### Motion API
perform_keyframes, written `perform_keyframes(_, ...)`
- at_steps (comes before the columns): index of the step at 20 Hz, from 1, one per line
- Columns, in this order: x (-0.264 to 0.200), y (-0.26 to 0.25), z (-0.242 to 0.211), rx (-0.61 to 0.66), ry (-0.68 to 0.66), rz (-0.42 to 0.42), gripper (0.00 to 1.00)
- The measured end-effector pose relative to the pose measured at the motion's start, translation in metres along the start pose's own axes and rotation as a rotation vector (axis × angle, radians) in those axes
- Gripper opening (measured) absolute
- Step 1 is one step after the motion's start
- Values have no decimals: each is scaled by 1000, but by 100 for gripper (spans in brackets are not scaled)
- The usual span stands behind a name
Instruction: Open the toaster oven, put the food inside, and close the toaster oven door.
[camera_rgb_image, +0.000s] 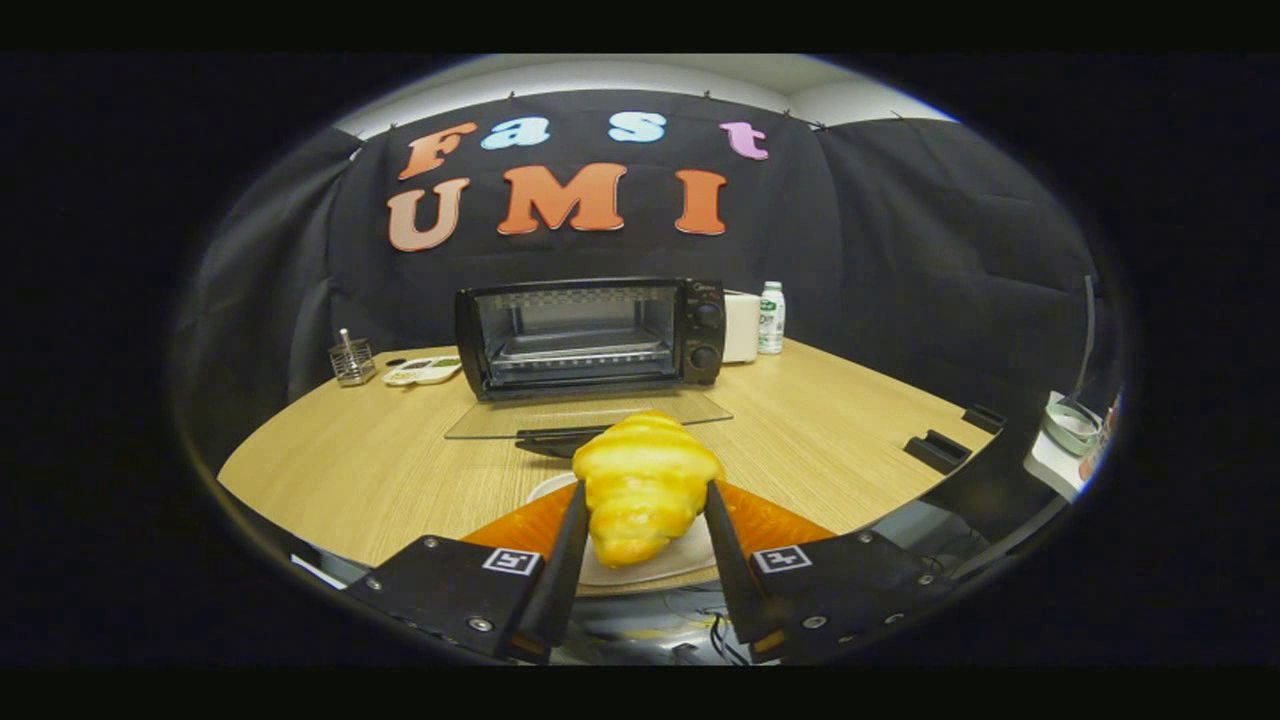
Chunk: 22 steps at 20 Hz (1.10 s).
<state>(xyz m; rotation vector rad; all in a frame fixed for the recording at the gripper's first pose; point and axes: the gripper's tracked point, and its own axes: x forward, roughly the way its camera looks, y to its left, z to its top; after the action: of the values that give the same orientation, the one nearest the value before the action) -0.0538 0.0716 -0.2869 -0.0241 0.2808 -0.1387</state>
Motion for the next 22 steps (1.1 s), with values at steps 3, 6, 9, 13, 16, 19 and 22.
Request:
perform_keyframes(3, 4, 5, 26, -13, -38, 13, 63)
perform_keyframes(6, 21, 19, 46, -34, -54, 46, 57)
perform_keyframes(9, 48, 34, 68, -80, -69, 71, 57)
perform_keyframes(13, 98, 50, 90, -123, -69, 84, 58)
perform_keyframes(16, 134, 64, 104, -134, -62, 100, 57)
perform_keyframes(19, 165, 78, 101, -125, -2, 118, 57)
perform_keyframes(22, 184, 85, 117, -177, -52, 111, 57)
